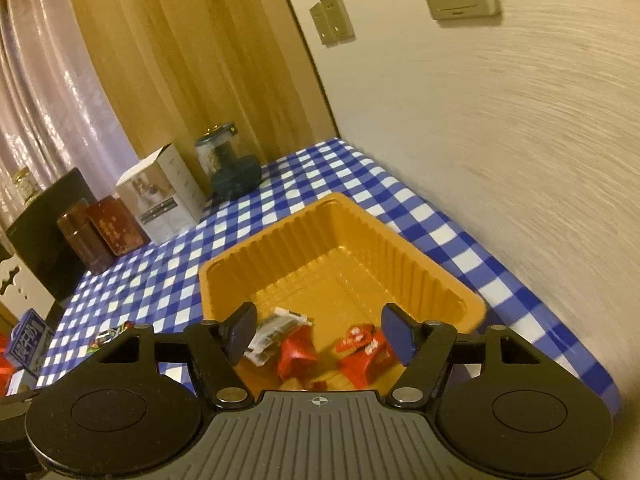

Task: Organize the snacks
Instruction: 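Withdraw both open tools from the tray back over the tablecloth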

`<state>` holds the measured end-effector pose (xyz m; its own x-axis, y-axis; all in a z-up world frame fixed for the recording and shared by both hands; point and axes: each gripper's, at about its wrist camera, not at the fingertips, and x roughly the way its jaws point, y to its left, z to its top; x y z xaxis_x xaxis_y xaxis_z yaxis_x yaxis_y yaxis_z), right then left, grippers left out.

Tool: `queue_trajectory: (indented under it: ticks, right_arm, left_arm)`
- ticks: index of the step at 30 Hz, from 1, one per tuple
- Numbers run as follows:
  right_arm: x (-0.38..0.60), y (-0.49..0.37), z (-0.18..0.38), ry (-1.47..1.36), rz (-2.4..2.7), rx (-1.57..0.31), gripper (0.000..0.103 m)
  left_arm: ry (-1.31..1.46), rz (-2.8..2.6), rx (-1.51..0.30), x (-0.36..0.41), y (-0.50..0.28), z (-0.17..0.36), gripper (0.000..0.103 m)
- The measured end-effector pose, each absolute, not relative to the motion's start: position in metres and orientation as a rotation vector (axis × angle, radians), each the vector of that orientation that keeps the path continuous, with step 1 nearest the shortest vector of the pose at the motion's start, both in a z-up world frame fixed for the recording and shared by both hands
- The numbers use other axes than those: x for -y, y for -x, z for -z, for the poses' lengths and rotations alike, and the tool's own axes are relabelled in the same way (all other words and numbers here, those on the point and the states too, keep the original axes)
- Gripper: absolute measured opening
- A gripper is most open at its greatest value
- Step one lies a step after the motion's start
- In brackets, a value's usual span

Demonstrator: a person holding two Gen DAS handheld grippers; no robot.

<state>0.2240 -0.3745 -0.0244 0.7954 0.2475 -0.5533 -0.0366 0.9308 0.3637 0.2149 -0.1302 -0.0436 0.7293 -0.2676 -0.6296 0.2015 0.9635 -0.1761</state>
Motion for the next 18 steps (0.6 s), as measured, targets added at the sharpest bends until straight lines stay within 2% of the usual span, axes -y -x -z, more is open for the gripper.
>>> queue_trajectory:
  ticks: [5,18]
  right_arm:
    - [0.367,-0.204,0.02,-0.341,-0.139,-0.66,0.069]
    - [0.328,-0.146,0.012,-0.246,-0.112,-0.708,0.069]
  left_arm:
    - [0.103,0.244,-0.702,0.123,-0.198,0.036,0.046]
    - [0.123,0.186,-0.691,0.096,-0.145,0.019,0.06]
